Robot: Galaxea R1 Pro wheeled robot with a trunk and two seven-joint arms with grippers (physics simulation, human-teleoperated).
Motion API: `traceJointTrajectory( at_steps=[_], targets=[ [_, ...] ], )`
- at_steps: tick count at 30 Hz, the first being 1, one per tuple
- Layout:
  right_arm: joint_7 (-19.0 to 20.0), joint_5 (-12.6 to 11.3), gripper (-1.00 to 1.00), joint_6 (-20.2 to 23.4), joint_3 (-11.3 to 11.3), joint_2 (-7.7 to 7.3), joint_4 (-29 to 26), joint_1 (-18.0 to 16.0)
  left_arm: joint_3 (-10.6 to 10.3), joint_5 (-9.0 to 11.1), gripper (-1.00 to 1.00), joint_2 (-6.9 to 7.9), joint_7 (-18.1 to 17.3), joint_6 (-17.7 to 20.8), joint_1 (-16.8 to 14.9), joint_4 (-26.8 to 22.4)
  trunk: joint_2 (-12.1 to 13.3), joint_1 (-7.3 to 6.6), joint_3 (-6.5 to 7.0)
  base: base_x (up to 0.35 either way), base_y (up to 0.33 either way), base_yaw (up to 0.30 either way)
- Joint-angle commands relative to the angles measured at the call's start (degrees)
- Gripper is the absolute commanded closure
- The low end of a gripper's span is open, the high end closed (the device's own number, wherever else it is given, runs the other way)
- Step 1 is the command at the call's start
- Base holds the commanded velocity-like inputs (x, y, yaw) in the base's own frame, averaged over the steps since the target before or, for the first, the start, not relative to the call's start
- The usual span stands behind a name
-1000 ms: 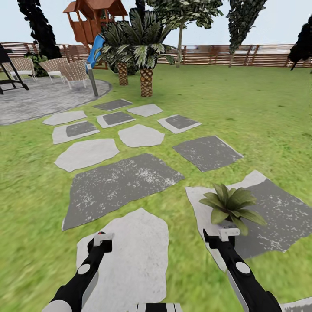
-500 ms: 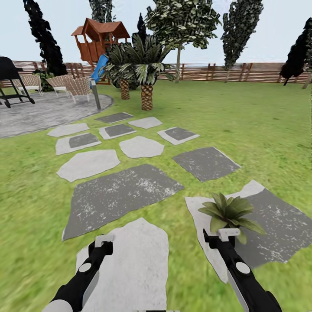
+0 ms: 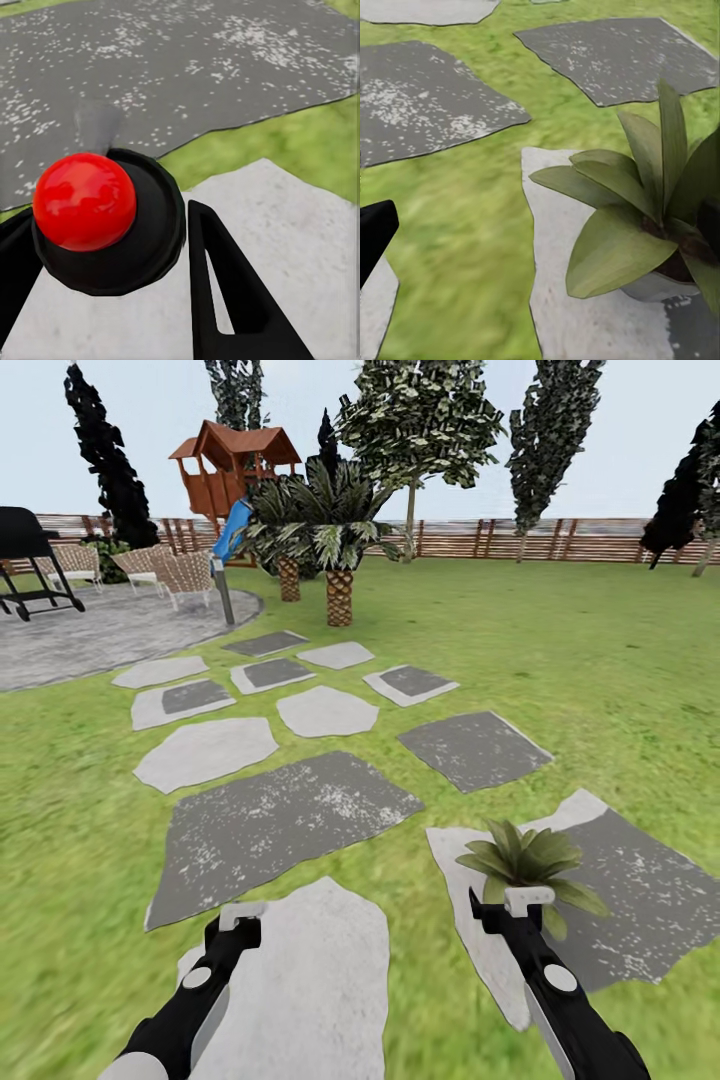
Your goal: Pick up the pesticide atomizer in the garden and spray insectifuge to fully cover both potted plants in the garden.
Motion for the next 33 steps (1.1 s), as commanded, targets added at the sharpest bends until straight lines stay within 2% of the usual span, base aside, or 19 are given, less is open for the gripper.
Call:
traceJointTrajectory(
  at_steps=[1, 3, 21, 24, 30, 33],
  targets=[
    [0.06, 0.00, -1.00, -0.16, 0.00, -0.02, 0.03, -0.02, 0.22, -0.11, 1.00, -0.05, 0.04, -0.18, -0.03, 0.04, 0.40, -0.24, 0.23, 0.000, 0.000, 0.000],
    [0.06, 0.00, -1.00, -0.15, 0.01, -0.02, 0.03, -0.02, 0.22, -0.11, 1.00, -0.06, 0.04, -0.18, -0.03, 0.04, 1.20, -0.67, 0.77, 0.000, 0.000, 0.000],
    [0.06, 0.00, -1.00, -0.15, -0.01, -0.02, -0.06, 0.00, 0.18, -0.19, 1.00, -0.02, 0.04, -0.73, 0.38, -0.27, 1.20, -0.67, 2.37, 0.000, 0.000, 0.000],
    [0.06, 0.00, -1.00, -0.15, -0.03, -0.02, -0.06, -0.02, -0.01, -0.13, 1.00, -0.06, 0.04, -0.73, 0.41, -2.11, 1.20, -0.67, 2.48, 0.000, 0.000, 0.000],
    [0.06, 0.00, -1.00, -0.15, -0.03, -0.02, -0.01, -0.02, -0.02, -0.11, 1.00, -0.06, 0.01, -0.74, 0.41, -2.58, 1.20, -0.67, 2.50, 0.000, 0.000, 0.000],
    [0.06, 0.00, -1.00, -0.15, -0.03, -0.02, 0.02, -0.02, -0.01, -0.11, 1.00, -0.06, 0.03, -0.55, 0.41, -2.59, 2.41, -1.33, 3.04, 0.000, 0.000, 0.000]
  ],
)
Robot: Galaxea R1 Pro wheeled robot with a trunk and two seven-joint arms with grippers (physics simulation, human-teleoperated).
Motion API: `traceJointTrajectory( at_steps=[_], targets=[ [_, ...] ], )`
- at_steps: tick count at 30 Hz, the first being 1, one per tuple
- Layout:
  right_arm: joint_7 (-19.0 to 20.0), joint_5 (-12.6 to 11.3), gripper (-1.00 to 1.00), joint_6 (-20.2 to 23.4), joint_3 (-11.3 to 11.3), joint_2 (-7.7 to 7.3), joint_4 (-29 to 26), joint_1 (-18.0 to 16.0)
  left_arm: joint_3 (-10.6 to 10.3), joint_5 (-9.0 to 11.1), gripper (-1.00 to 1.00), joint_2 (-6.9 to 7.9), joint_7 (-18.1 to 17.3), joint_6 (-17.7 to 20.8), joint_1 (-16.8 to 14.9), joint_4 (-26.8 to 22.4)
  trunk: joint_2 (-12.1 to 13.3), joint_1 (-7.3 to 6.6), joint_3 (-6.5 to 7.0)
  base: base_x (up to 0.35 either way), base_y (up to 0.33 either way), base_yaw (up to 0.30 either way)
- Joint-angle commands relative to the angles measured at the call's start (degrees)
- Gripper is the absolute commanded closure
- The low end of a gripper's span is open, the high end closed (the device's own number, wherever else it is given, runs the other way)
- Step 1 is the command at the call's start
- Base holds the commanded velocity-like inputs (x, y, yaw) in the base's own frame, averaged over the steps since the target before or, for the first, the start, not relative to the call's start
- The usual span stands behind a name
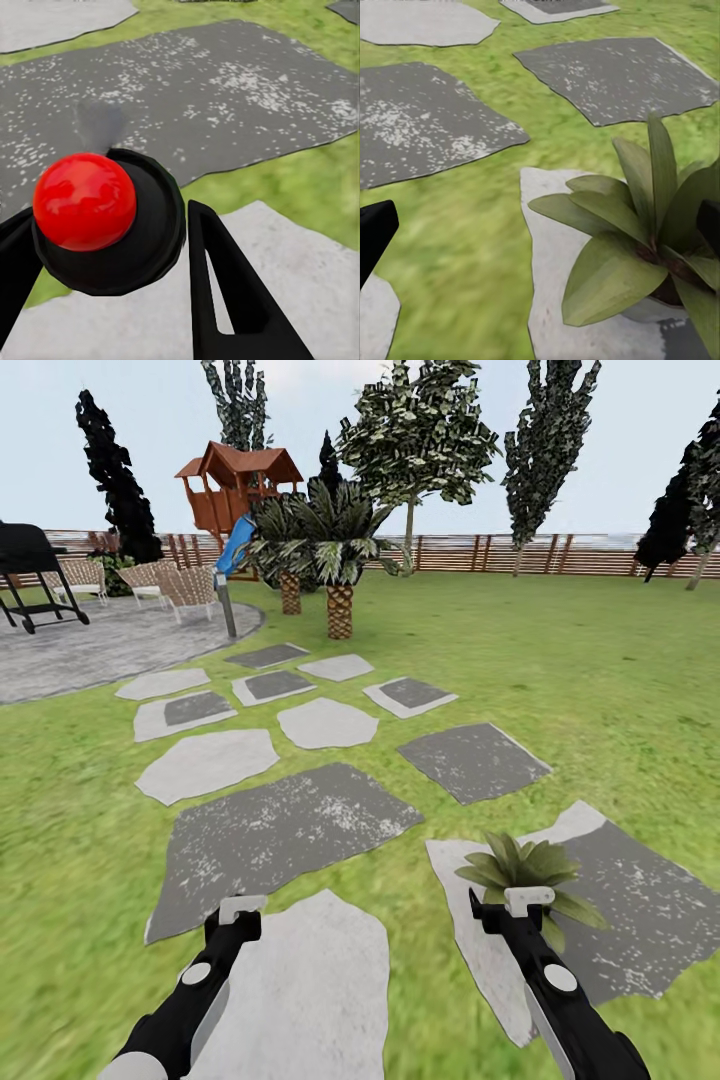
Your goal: Pick up the pesticide atomizer in the garden and spray insectifuge to fully cover both potted plants in the garden.
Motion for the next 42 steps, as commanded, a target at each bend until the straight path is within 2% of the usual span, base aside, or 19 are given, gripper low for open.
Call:
traceJointTrajectory(
  at_steps=[1, 12, 23, 32, 42],
  targets=[
    [0.06, 0.00, -1.00, -0.17, 0.01, -0.02, 0.03, -0.02, 0.20, -0.12, 1.00, -0.05, 0.05, -0.16, -0.03, 0.03, 0.40, -0.24, 0.14, 0.000, 0.000, 0.000],
    [0.06, 0.00, -1.00, -0.17, 0.00, -0.02, -0.01, -0.02, 0.24, -0.12, 1.00, 0.03, 0.05, 0.05, -0.03, 0.03, 4.81, -2.65, 2.05, 0.000, 0.000, 0.000],
    [0.06, 0.00, -1.00, -0.17, 0.00, -0.02, -0.05, -0.02, 0.30, -0.12, 1.00, 0.04, 0.05, 0.16, -0.03, 0.03, 9.22, -5.07, 3.18, 0.000, 0.000, 0.000],
    [0.06, 0.00, -1.00, -0.17, 0.00, -0.05, -0.05, -0.01, 0.33, -0.12, 1.00, 0.04, 0.05, 0.17, -0.03, 0.04, 12.83, -7.05, 4.89, 0.000, 0.000, -0.054],
    [0.06, 0.00, -1.00, -0.17, 0.00, -0.05, -0.05, -0.02, 0.20, -0.13, 1.00, 0.01, 0.09, -0.17, -0.03, 0.03, 12.83, -7.05, 5.44, 0.000, -0.003, -0.221]
  ],
)
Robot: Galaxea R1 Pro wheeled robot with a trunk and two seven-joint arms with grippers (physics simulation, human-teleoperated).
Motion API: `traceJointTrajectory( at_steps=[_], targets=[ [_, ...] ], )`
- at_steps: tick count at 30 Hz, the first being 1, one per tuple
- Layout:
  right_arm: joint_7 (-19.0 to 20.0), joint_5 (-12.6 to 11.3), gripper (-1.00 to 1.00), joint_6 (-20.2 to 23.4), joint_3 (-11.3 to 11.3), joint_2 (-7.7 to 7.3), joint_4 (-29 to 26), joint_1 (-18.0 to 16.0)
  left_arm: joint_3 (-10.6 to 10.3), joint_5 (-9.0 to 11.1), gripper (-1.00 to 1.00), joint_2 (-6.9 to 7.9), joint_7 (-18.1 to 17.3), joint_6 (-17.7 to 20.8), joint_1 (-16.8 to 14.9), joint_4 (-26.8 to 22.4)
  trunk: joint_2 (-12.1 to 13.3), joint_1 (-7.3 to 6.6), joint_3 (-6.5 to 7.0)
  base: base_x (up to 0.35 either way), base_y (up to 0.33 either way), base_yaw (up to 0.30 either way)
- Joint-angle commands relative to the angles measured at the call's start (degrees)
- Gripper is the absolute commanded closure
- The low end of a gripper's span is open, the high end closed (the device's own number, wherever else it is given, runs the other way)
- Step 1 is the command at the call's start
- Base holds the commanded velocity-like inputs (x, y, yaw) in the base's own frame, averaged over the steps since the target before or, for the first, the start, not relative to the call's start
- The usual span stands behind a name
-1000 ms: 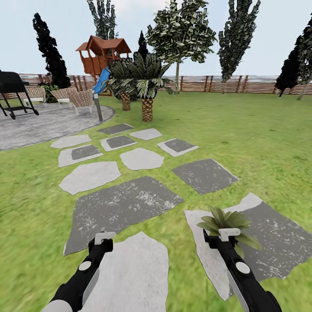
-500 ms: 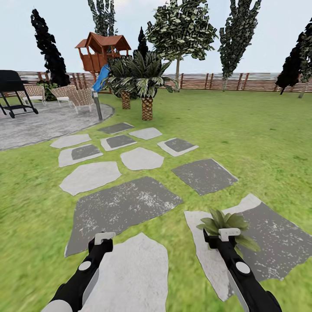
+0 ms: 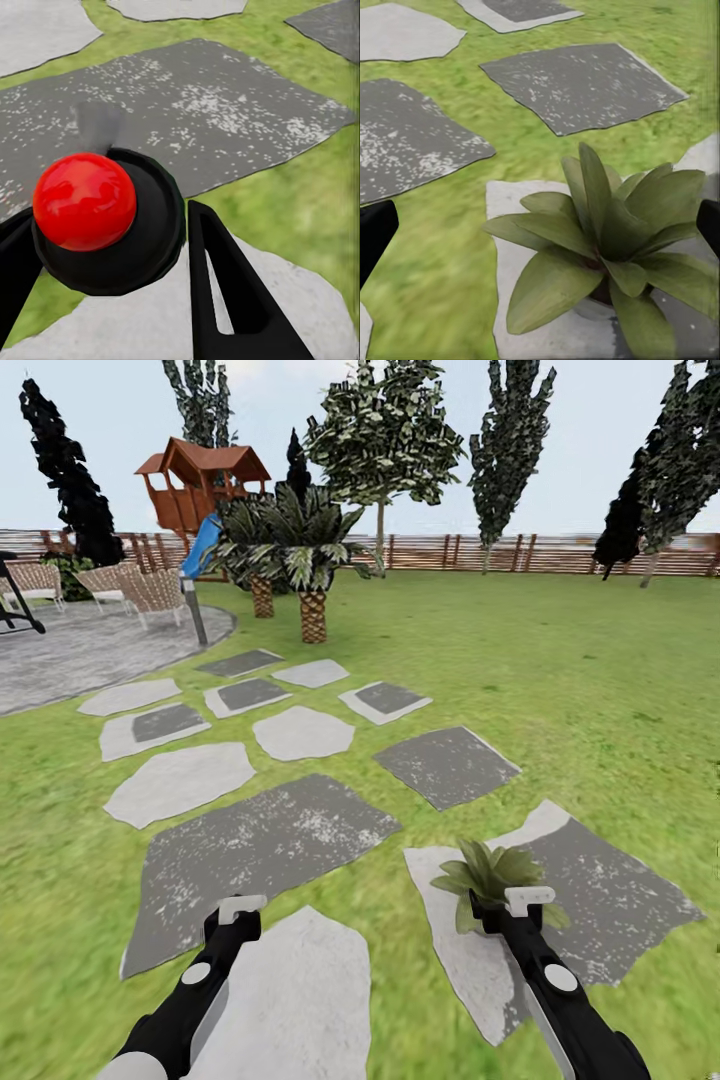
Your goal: Pick up the pesticide atomizer in the garden and spray insectifuge to fully cover both potted plants in the garden.
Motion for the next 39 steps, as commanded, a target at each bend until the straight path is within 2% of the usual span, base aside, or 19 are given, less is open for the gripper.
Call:
traceJointTrajectory(
  at_steps=[1, 39],
  targets=[
    [0.06, 0.00, -1.00, -0.18, 0.01, 0.00, 0.04, -0.04, 0.17, -0.15, 1.00, -0.07, 0.07, -0.12, -0.02, 0.01, -0.02, -0.01, -0.02, 0.000, -0.091, -0.106],
    [0.15, 0.09, -1.00, -0.19, 0.06, -0.29, 0.18, -0.04, 0.11, -0.18, 1.00, -0.05, 0.01, -0.15, -0.02, 0.01, -0.02, -0.01, 0.02, 0.000, -0.262, -0.004]
  ],
)
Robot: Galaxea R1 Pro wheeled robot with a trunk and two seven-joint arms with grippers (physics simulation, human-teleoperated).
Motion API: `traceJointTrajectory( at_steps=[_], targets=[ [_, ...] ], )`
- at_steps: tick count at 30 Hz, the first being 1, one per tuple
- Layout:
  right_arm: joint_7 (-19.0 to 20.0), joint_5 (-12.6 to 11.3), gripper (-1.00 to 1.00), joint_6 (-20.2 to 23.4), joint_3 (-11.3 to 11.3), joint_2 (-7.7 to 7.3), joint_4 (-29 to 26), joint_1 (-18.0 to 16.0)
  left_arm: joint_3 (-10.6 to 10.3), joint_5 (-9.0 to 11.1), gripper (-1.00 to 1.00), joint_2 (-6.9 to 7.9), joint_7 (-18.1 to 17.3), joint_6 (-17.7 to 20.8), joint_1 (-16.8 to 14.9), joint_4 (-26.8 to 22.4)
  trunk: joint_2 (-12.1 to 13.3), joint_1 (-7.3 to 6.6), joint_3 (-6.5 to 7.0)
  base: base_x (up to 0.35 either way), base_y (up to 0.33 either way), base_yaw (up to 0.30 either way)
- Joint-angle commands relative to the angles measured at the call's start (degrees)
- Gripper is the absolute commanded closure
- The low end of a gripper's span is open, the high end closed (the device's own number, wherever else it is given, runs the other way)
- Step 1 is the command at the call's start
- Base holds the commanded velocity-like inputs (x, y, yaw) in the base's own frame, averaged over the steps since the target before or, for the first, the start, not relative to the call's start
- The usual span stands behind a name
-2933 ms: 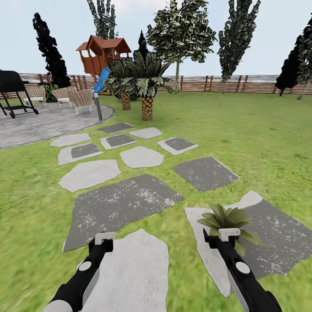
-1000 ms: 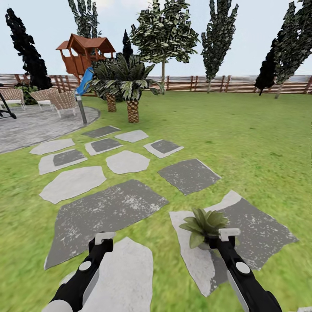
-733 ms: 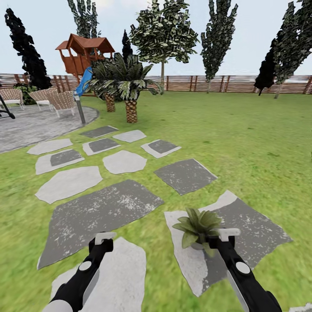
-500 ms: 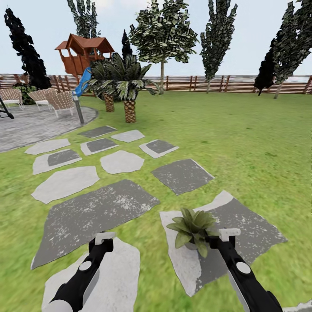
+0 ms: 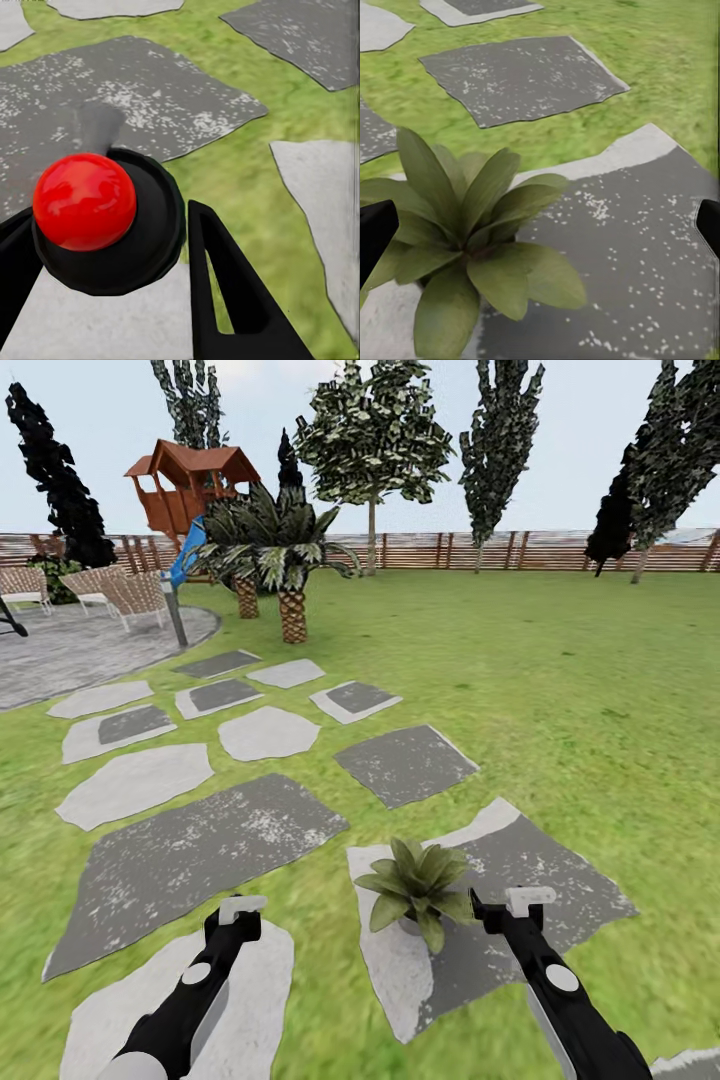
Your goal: Pick up the pesticide atomizer in the garden and spray insectifuge to fully cover both potted plants in the garden.
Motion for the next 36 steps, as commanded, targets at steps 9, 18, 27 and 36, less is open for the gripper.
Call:
traceJointTrajectory(
  at_steps=[9, 18, 27, 36],
  targets=[
    [0.07, 0.01, -1.00, -0.19, -0.03, 0.02, 0.09, -0.02, 0.34, -1.87, 1.00, 0.81, -7.29, 0.15, 0.04, -0.90, -0.02, -0.01, -0.05, 0.000, -0.130, -0.190],
    [1.24, 2.91, -1.00, -0.05, 1.08, -0.05, -0.03, -0.03, 0.66, -19.67, 1.00, 5.58, -31.83, 4.53, -0.54, -2.93, -0.02, -0.01, -0.05, 0.000, -0.004, -0.026],
    [28.24, 19.15, -1.00, 3.32, 9.20, 0.45, -5.12, -0.33, 0.60, -38.20, 1.00, 6.74, -51.67, 11.20, -1.51, -4.45, -0.02, -0.01, -0.05, 0.000, 0.000, 0.000],
    [39.95, 27.14, -1.00, 7.23, 12.02, 2.59, -3.77, -0.47, -6.69, -45.11, 1.00, 4.97, -57.11, 16.41, -1.74, -4.49, -0.02, -0.01, -0.05, 0.000, 0.000, 0.000]
  ],
)
